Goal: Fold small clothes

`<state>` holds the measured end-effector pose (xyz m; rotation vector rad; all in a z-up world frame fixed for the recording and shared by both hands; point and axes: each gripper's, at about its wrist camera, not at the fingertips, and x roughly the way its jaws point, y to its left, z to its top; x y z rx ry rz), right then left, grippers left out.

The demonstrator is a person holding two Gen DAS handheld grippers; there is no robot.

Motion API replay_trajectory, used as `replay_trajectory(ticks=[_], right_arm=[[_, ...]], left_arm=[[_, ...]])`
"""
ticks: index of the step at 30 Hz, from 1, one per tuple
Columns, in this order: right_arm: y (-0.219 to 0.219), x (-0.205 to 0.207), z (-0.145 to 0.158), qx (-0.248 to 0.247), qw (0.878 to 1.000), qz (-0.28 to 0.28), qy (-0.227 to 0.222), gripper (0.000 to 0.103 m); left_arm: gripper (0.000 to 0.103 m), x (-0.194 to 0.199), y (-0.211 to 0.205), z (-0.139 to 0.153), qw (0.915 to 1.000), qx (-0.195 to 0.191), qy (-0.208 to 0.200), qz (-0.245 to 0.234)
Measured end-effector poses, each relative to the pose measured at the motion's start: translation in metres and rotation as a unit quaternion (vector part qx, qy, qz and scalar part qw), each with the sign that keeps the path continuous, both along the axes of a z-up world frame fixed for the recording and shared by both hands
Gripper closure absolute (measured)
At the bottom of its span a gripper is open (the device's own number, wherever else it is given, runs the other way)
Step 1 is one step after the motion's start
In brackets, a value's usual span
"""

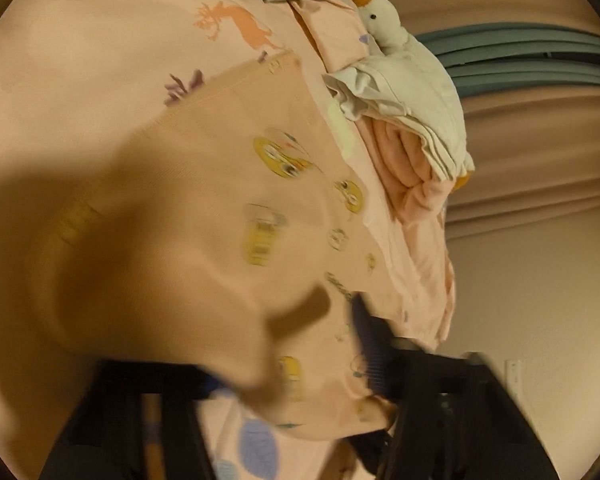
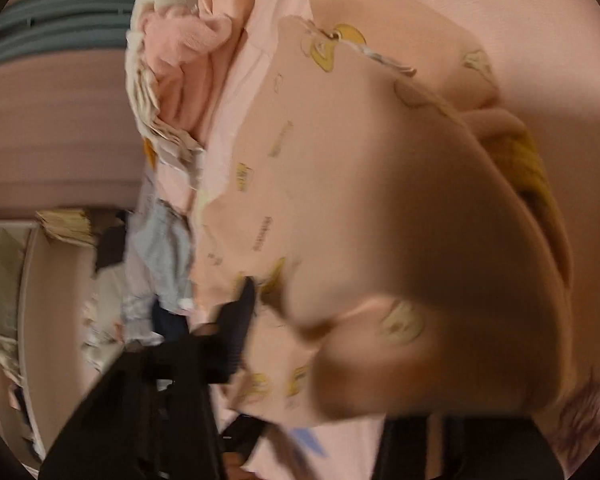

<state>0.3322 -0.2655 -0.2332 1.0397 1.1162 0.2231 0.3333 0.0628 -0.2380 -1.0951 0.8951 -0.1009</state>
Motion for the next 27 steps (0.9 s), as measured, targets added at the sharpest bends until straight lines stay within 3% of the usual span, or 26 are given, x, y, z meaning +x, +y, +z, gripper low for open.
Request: replay_trajectory(ticks=[1,2,4,6,9,10,14,17,20,23,27], right_arm=[[-0.009,-0.001,-0.003,-0.004,1.0,0.003,-0.007,0.088],[-0.012,0.0,-0.005,0.002,1.0,0.005,-0.015,0.089],[-0.016,0.0,-0.009,0.027,0.999,0.005,-0.019,0.091],[-0.016,-0.003,0.001,0.016,0.999,0.016,-0.04,0.091],[-0.017,-0.02,0.029,-0.004,0.996,0.035,-0.079,0.095],[-0.018,-0.028,0.039,0.004,0.995,0.042,-0.091,0.095],[-0.033,-0.074,0.07,0.002,0.991,0.061,-0.123,0.095],[-0.04,-0.125,0.081,-0.005,0.987,0.083,-0.138,0.095],[-0.043,-0.178,0.066,-0.046,0.988,0.113,-0.098,0.094],[-0.053,-0.22,0.042,-0.079,0.989,0.107,-0.058,0.09],[-0.072,-0.257,0.04,-0.181,0.979,0.062,-0.071,0.093]], left_arm=[[0.086,0.001,0.003,0.0,0.9997,0.024,0.006,0.005],[0.088,0.003,0.004,0.0,0.9983,0.054,0.014,0.014],[0.091,0.0,0.005,-0.001,0.998,0.059,0.014,0.021],[0.094,-0.009,0.0,0.01,0.9953,0.093,0.01,0.026],[0.095,-0.031,-0.011,0.043,0.984,0.176,-0.025,0.016],[0.095,-0.041,-0.013,0.052,0.9833,0.178,-0.036,0.011],[0.095,-0.096,-0.006,0.073,0.9914,0.115,-0.062,-0.01],[0.095,-0.15,-0.012,0.073,0.9897,0.125,-0.063,-0.03],[0.095,-0.202,-0.017,0.049,0.992,0.116,-0.034,-0.034],[0.095,-0.238,-0.011,0.013,0.9955,0.094,0.006,-0.015],[0.095,-0.265,0.005,0.003,0.9958,0.088,-0.018,0.016]])
